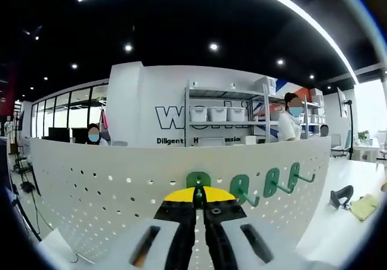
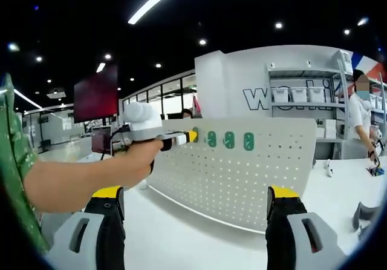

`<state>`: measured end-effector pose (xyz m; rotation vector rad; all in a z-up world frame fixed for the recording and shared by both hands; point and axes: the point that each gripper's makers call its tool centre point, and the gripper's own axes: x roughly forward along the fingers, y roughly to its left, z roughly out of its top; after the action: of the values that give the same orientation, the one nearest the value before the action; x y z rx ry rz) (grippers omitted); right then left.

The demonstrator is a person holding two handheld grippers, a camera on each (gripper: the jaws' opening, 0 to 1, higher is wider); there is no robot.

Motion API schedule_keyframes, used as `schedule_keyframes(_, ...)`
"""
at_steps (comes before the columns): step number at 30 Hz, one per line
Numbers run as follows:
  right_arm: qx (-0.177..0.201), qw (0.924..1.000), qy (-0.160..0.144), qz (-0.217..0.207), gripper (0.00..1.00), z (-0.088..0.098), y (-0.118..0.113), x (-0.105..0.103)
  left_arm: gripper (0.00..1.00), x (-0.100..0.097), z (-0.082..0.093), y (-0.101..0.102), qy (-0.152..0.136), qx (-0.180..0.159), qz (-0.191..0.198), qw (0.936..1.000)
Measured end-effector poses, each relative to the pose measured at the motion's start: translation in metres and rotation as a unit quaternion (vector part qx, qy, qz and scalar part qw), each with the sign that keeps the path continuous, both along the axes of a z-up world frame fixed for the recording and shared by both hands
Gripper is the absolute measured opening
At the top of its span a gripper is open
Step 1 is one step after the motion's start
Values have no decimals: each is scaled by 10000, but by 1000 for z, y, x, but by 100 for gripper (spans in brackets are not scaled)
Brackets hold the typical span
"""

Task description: Insert the hook assembly into the mounting plate slot until the hook locks in place.

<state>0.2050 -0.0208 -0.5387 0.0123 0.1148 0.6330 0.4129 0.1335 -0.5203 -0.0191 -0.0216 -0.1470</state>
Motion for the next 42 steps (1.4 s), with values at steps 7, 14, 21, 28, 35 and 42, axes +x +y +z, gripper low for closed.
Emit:
schedule_keyframes(7,0,10000,24,-1,100,-2,-3,-1,3,1,-1,-1,19,-41,28,10000)
schedule_keyframes(14,17,10000,26,-11,100,-2,-6,-2,3,1,1,1,-25,-116,99,9999)
schedule_keyframes(21,22,10000,25,-9,100,-3,-7,-2,3,1,0,2,-20,-130,122,9998)
schedule_keyframes(28,28,10000,38,-16,100,-4,-7,-1,3,2,-1,1,-25,-114,118,9999)
schedule_keyframes(35,32,10000,35,-13,100,-3,-7,0,3,2,-1,1,-39,-80,112,9999)
schedule_keyframes(42,35,10000,21,-14,100,-3,-8,-1,3,2,-5,0,6,-58,124,9999)
